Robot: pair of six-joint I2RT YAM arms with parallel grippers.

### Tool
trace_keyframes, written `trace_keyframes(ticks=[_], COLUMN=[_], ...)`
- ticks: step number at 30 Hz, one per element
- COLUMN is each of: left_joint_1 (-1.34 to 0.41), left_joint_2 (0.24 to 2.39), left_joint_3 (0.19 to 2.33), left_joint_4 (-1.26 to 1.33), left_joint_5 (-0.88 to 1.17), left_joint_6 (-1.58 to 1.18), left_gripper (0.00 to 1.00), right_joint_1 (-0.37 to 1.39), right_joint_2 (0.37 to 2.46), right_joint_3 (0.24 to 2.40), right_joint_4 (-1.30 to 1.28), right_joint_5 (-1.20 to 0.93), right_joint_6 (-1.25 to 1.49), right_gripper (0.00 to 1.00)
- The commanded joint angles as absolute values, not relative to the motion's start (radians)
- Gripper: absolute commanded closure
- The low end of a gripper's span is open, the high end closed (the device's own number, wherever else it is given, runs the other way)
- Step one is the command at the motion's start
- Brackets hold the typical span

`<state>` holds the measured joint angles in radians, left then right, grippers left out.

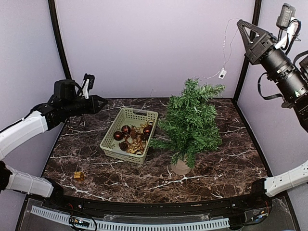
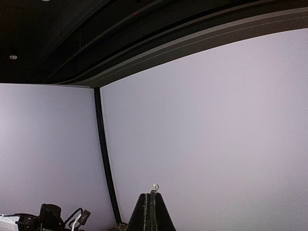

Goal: Decorate the small christmas tree
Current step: Adjust the light string.

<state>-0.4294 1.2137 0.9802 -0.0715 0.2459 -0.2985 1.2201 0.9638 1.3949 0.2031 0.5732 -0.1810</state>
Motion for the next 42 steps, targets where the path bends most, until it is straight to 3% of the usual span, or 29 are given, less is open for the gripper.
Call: trace_keyframes(ticks=[1, 10, 16, 20, 33, 42], left_joint_1=[-0.343, -0.310, -0.310, -0.311, -0.404, -0.571], left_joint_2=[1.126, 1.339, 1.321, 1.203, 0.987, 0.985], left_joint_3=[0.947, 0.994, 1.055, 1.060, 0.933, 0.752], left_joint_4=[-0.102, -0.082, -0.074, -0.012, 0.238, 0.328], left_joint_5=[0.237, 0.446, 0.333, 0.367, 0.690, 0.647], left_joint_6=[-0.369, -0.324, -0.256, -0.188, -0.298, -0.291], left_gripper=[0.88, 0.79, 0.31, 0.19, 0.14, 0.13], right_joint_1=[1.230, 1.229, 1.229, 1.229, 1.230, 1.232], right_joint_2=[0.978, 1.094, 1.201, 1.291, 1.501, 1.467], right_joint_3=[1.464, 1.611, 1.704, 1.757, 1.925, 1.847], right_joint_4=[0.198, 0.137, 0.133, 0.145, 0.087, 0.008], right_joint_5=[0.506, 0.364, 0.265, 0.238, -0.050, -0.241], right_joint_6=[-0.159, -0.123, -0.089, -0.080, 0.054, 0.121], right_gripper=[1.00, 1.00, 1.00, 1.00, 1.00, 1.00])
